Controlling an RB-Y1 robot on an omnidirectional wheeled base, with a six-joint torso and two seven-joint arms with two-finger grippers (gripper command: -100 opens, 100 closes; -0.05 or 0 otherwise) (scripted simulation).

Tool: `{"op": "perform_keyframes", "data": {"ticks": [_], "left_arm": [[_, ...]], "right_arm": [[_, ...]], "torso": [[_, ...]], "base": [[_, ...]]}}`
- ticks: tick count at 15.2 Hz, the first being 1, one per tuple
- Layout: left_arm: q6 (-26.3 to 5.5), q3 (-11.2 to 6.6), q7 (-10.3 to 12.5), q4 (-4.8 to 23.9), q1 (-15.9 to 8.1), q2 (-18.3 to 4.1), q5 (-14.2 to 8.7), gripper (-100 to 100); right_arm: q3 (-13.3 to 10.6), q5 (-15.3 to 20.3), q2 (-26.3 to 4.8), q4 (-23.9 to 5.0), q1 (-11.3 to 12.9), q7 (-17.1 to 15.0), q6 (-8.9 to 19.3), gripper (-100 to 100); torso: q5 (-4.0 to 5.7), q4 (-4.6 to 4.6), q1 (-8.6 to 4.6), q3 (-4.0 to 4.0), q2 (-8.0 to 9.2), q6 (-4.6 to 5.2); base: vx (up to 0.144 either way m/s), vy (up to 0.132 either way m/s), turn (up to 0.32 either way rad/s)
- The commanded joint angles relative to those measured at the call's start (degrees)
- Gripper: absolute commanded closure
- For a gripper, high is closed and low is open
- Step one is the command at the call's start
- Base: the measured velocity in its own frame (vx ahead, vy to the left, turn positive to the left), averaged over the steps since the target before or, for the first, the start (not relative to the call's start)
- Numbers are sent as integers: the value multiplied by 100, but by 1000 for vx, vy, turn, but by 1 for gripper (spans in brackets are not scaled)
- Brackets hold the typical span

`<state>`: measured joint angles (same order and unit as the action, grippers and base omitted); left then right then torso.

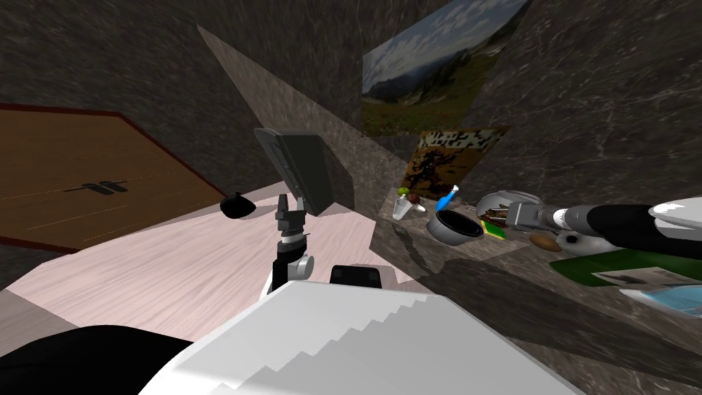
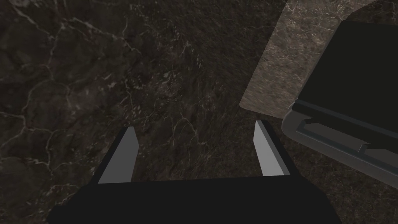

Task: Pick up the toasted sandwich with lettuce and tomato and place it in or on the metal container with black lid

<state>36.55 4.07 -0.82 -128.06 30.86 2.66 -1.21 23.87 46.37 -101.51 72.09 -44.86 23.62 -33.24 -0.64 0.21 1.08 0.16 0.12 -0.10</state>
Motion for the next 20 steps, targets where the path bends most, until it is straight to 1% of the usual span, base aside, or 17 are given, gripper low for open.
{"op": "perform_keyframes", "data": {"ticks": [1, 3, 5, 6, 8, 9, 10, 14, 15, 17, 20], "left_arm": [[0, 0, 0, 0, 0, 0, 0, 0], [0, 0, 0, 0, 0, 0, 0, 0], [0, 0, 0, 0, 0, 0, 0, 0], [0, 0, 0, 0, 0, 0, 0, 0], [0, 0, 0, 0, 0, 0, 0, 0], [0, 0, 0, 0, 0, 0, 0, 0], [0, 0, 0, 0, 0, 0, 0, 0], [0, -1, 0, 0, 0, -1, 0, 0], [0, -1, 0, 0, 0, -1, 0, 0], [0, -2, 0, 0, 1, -1, 0, 0], [0, -2, 0, 0, 0, -2, 0, 0]], "right_arm": [[94, -48, -184, -18, -29, -109, -80, 100], [192, -93, -373, -41, -58, -209, -170, 100], [192, -93, -373, -41, -58, -209, -170, 100], [279, -132, -540, -62, -84, -298, -249, 100], [367, -172, -711, -84, -109, -389, -331, 100], [298, -169, -631, -71, -100, -336, -262, 100], [298, -201, -660, -85, -99, -333, -277, -100], [298, -199, -659, -83, -98, -333, -279, -100], [379, -229, -822, -130, -71, -440, -423, -100], [433, -249, -931, -161, -53, -511, -519, -100], [568, -298, -1203, -240, -8, -690, -760, -100]], "torso": [[0, 0, 0, 0, 0, 0], [-2, 1, 8, 1, 2, 3], [-6, 3, 20, 5, 7, 1], [-4, 3, 7, 5, 7, 1], [-7, 4, 12, 3, 2, 1], [-10, 5, 21, 3, 2, 2], [-7, 5, 10, 5, 4, 3], [5, 6, -35, 7, 9, 4], [6, 6, -38, 7, 9, 4], [8, 6, -55, 6, 6, 6], [12, 5, -67, 4, 3, 5]], "base": [[14, 101, -80], [0, 136, -106], [-3, 109, -37], [4, 88, -41], [20, 132, -111], [6, 89, -49], [2, 34, -4], [1, 8, 0], [7, -23, -108], [19, -51, -114], [19, -63, -101]]}}
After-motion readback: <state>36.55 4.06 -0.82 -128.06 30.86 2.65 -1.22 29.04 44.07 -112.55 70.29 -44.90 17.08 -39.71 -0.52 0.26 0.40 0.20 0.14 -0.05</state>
